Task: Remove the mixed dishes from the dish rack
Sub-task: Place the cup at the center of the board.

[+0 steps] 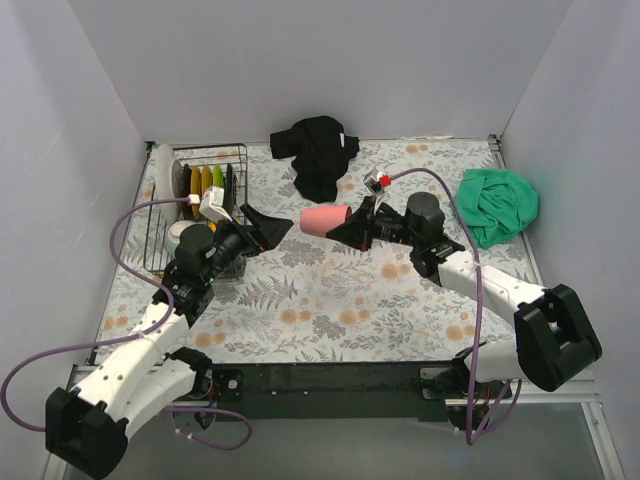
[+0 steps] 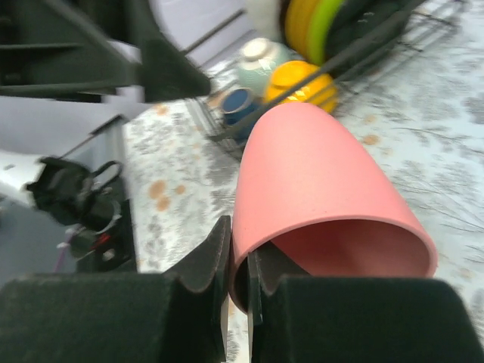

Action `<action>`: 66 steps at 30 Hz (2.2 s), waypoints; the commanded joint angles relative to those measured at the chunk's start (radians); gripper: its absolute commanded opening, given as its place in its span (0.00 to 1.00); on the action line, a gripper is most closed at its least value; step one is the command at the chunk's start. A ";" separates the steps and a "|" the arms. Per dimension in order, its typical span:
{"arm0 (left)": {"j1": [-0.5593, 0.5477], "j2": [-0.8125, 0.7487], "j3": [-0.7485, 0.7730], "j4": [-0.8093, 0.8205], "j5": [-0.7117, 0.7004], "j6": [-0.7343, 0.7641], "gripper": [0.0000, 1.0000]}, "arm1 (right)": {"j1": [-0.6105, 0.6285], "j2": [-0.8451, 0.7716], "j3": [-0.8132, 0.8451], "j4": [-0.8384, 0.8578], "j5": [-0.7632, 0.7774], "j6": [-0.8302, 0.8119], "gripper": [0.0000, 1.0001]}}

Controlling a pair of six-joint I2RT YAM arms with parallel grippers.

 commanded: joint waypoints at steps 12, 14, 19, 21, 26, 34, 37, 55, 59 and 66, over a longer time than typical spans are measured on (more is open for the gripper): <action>-0.003 -0.231 0.089 -0.472 -0.493 0.398 0.98 | -0.030 0.289 0.749 -1.336 0.907 -0.610 0.01; -0.003 -0.225 0.093 -0.494 -0.511 0.401 0.98 | -0.062 0.367 0.801 -1.384 0.955 -0.627 0.01; -0.004 -0.249 0.084 -0.497 -0.504 0.401 0.98 | -0.125 0.534 0.933 -1.475 1.039 -0.624 0.01; -0.004 -0.261 0.083 -0.498 -0.508 0.403 0.98 | -0.159 0.571 0.960 -1.485 1.030 -0.627 0.01; -0.012 -0.271 0.078 -0.500 -0.510 0.398 0.98 | -0.234 0.655 1.035 -1.491 0.990 -0.633 0.01; -0.018 -0.275 0.075 -0.501 -0.495 0.401 0.98 | -0.303 0.735 1.095 -1.519 0.921 -0.656 0.01; -0.020 -0.271 0.075 -0.503 -0.495 0.398 0.98 | -0.314 0.747 1.101 -1.518 0.884 -0.656 0.01; -0.020 -0.260 0.072 -0.501 -0.482 0.395 0.98 | -0.340 0.712 1.148 -1.531 0.843 -0.627 0.62; -0.020 -0.255 0.070 -0.501 -0.485 0.395 0.98 | -0.337 0.666 1.148 -1.531 0.835 -0.607 0.71; -0.020 -0.222 0.075 -0.512 -0.507 0.381 0.98 | -0.306 0.493 1.095 -1.501 0.863 -0.539 0.83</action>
